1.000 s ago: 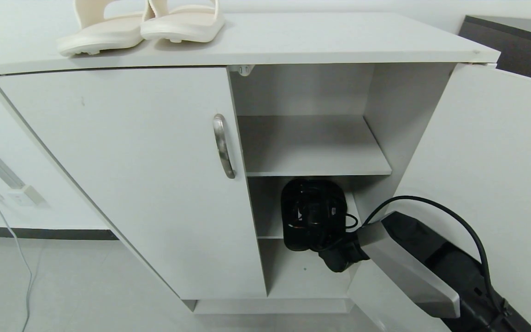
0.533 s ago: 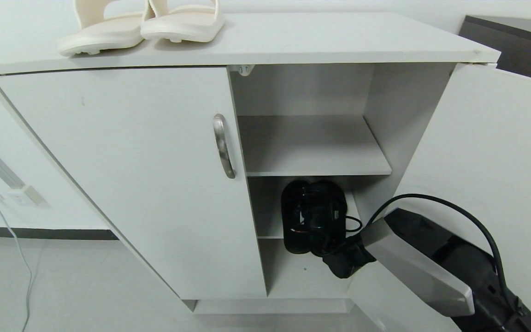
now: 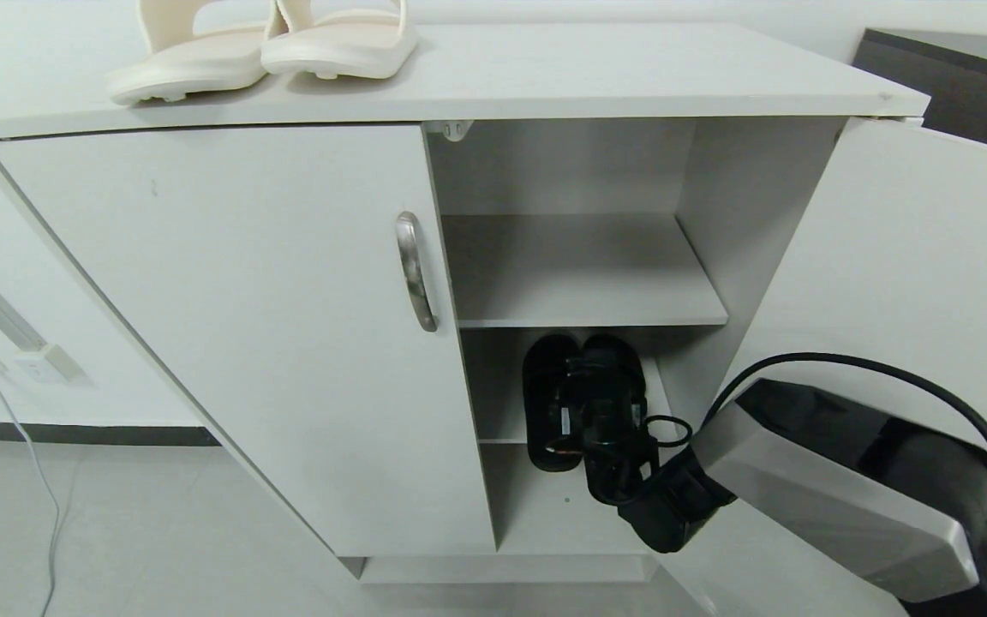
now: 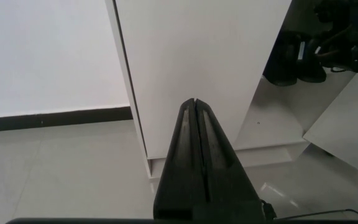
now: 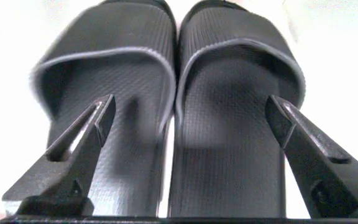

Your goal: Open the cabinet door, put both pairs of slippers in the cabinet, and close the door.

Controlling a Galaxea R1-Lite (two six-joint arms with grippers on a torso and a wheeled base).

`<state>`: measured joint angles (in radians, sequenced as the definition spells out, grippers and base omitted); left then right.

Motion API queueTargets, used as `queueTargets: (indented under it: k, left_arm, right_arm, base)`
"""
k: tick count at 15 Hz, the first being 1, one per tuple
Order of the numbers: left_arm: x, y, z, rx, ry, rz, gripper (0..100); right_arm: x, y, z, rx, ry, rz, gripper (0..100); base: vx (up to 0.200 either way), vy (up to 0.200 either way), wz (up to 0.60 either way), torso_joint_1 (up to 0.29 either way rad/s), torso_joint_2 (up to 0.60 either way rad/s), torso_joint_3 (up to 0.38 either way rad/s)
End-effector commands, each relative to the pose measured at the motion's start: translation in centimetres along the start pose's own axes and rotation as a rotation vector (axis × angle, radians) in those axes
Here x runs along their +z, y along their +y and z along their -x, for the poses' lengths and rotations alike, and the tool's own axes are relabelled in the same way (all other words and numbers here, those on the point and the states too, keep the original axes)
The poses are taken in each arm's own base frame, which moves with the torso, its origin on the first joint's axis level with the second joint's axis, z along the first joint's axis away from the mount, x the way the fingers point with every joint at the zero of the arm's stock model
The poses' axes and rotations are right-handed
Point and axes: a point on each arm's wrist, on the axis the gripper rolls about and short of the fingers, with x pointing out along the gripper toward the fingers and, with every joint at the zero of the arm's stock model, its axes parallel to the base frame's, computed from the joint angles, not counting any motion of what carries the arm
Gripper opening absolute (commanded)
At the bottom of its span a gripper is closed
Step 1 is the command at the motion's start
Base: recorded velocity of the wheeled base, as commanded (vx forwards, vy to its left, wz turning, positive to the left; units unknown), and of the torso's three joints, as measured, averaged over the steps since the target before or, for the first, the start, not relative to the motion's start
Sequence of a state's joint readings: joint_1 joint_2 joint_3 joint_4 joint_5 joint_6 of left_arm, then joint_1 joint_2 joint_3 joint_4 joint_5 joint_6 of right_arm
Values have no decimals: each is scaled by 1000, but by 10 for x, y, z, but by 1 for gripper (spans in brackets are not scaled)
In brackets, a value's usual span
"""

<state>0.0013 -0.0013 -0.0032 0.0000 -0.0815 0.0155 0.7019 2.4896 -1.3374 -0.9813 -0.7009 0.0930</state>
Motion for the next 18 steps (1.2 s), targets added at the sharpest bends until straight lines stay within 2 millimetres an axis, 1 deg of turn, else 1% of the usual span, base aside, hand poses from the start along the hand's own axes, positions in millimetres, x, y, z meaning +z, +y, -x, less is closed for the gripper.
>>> queueTargets:
  k: [1, 3, 6, 7, 9, 10, 15, 18]
  left_arm:
    - [0, 0, 0, 0, 1, 0, 0]
    - [0, 0, 0, 0, 1, 0, 0]
    - [0, 0, 0, -1, 1, -1, 0]
    - [0, 0, 0, -1, 1, -1, 0]
    - [0, 0, 0, -3, 1, -1, 0]
    - [0, 0, 0, -1, 1, -1, 0]
    - [0, 0, 0, -1, 1, -1, 0]
    - [0, 0, 0, -1, 1, 0, 0]
  right_arm:
    - [17, -8, 38, 40, -15, -8, 100]
    - [13, -17, 61, 67, -11, -5, 100]
    - [15, -22, 98, 136, -12, -3, 100]
    - [23, -26, 116, 185, -14, -2, 100]
    - [34, -28, 131, 223, -25, -10, 100]
    - [37, -25, 135, 236, -31, -9, 100]
    - [34, -25, 135, 235, -23, -2, 100]
    - [35, -25, 135, 235, -24, -3, 100]
  base:
    - [0, 0, 0, 0, 0, 0]
    - [0, 0, 0, 0, 0, 0]
    - [0, 0, 0, 0, 0, 0]
    - [0, 0, 0, 0, 0, 0]
    - [0, 0, 0, 0, 0, 0]
    - [0, 0, 0, 0, 0, 0]
    - [0, 0, 0, 0, 0, 0]
    - [-200, 0, 0, 4, 4, 1]
